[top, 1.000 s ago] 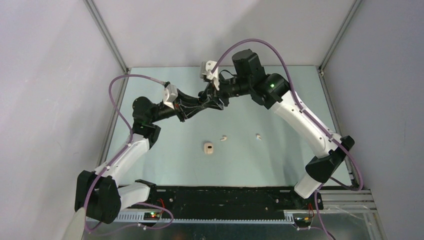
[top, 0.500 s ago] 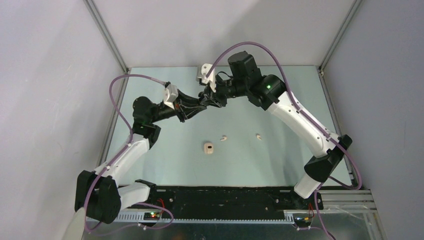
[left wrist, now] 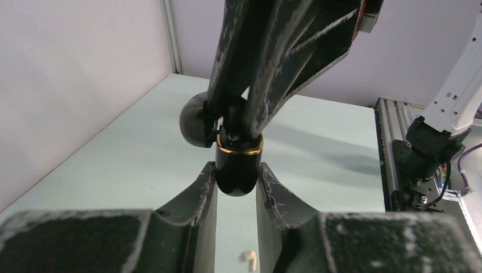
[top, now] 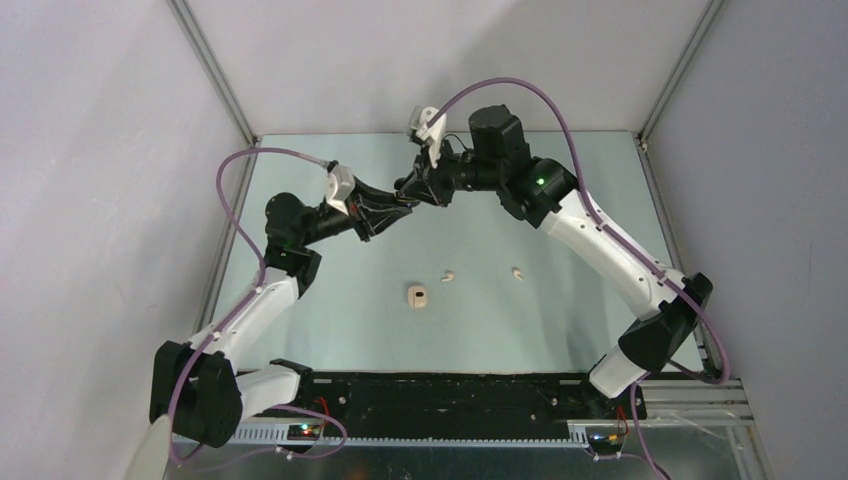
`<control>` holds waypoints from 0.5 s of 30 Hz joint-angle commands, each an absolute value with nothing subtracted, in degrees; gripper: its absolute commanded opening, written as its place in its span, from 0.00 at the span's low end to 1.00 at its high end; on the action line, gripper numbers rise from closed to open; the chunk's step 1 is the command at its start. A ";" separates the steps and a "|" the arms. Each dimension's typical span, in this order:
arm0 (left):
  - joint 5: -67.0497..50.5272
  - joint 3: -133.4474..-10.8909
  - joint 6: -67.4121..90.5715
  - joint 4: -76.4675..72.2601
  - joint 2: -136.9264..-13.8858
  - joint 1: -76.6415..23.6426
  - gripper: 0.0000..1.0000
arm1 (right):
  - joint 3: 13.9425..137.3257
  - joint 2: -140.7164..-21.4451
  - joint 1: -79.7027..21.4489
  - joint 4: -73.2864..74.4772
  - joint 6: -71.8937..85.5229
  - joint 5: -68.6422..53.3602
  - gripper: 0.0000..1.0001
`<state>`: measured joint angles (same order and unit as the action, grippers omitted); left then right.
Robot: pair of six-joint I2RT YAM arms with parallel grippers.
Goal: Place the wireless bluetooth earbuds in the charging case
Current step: Pick up the left earbud from the left side groove of the charging case.
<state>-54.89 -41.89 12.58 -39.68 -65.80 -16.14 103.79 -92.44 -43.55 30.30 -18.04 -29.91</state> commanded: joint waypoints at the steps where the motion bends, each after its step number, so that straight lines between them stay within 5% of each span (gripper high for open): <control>1: -52.73 -41.56 14.93 -41.84 -65.00 -16.26 0.00 | 98.47 -86.97 -42.59 11.35 -2.89 -24.14 0.00; 15: -28.08 -41.30 16.92 -42.35 -63.40 -18.78 0.00 | 85.94 -85.82 -50.07 -20.34 8.58 5.94 0.00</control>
